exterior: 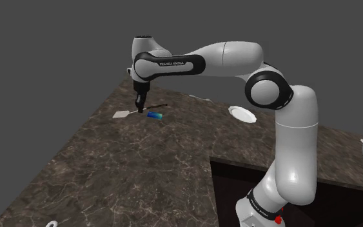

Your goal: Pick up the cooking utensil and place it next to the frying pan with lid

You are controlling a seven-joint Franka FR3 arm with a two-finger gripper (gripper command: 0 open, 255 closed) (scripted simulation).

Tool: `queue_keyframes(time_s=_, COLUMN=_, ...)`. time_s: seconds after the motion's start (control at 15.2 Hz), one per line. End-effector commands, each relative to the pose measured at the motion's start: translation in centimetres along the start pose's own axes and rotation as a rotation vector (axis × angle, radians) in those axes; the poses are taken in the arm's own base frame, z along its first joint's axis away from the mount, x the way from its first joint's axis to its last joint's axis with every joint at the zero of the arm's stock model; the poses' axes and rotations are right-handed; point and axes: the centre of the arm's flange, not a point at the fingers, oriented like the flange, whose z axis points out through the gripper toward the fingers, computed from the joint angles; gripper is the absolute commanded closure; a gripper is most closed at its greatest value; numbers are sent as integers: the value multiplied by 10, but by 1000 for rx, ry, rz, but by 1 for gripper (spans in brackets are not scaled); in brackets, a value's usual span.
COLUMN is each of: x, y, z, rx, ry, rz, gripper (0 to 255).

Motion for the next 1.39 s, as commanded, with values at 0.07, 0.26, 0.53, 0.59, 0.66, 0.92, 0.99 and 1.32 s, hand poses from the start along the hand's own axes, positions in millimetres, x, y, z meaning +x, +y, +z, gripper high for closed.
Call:
queue_keyframes(time_s=0.07, x=-1, y=0, z=-16, rx=0, ry=0, rz=0, gripper=255)
queue_keyframes(time_s=0.26, x=-2, y=0, z=-32, rx=0, ry=0, rz=0, gripper=255)
queue_keyframes(time_s=0.53, x=-3, y=0, z=-53, rx=0, ry=0, rz=0, gripper=255)
queue_keyframes(time_s=0.59, x=-4, y=0, z=-56, rx=0, ry=0, rz=0, gripper=255)
queue_keyframes(time_s=0.66, x=-8, y=-13, z=-56, rx=0, ry=0, rz=0, gripper=255)
queue_keyframes(time_s=0.92, x=-25, y=-63, z=-55, rx=0, ry=0, rz=0, gripper=255)
queue_keyframes(time_s=0.99, x=-29, y=-75, z=-55, rx=0, ry=0, rz=0, gripper=255)
queue_keyframes(time_s=1.32, x=-50, y=-138, z=-53, rx=0, ry=0, rz=0, gripper=255)
